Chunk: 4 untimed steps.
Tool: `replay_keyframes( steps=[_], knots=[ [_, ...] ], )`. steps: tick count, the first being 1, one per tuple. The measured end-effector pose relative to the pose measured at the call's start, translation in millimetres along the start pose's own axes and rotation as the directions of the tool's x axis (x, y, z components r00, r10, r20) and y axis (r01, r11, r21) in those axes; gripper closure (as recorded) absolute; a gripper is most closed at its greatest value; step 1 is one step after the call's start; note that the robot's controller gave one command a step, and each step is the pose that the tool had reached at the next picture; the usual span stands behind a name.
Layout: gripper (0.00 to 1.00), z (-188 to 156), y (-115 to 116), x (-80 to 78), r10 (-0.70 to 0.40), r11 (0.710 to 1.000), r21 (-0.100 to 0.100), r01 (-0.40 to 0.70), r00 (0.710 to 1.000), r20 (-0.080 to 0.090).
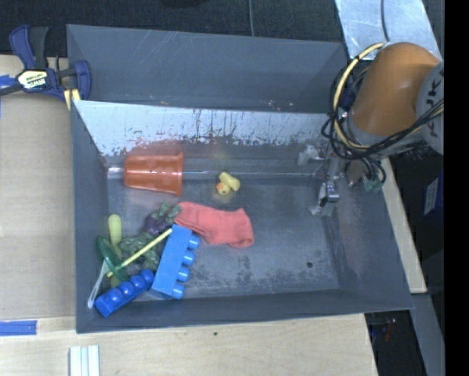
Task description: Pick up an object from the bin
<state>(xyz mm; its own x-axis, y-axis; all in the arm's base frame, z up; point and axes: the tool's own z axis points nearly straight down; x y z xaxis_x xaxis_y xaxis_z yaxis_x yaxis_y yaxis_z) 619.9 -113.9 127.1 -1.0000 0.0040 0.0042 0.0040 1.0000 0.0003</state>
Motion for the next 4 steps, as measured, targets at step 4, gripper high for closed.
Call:
replay_keyframes(
  steps=[4],
  knots=[
    [0.0, 58, 126, 39.1, -0.008, 1.0, 0.003, 0.008, 1.0, 0.014]
  ],
)
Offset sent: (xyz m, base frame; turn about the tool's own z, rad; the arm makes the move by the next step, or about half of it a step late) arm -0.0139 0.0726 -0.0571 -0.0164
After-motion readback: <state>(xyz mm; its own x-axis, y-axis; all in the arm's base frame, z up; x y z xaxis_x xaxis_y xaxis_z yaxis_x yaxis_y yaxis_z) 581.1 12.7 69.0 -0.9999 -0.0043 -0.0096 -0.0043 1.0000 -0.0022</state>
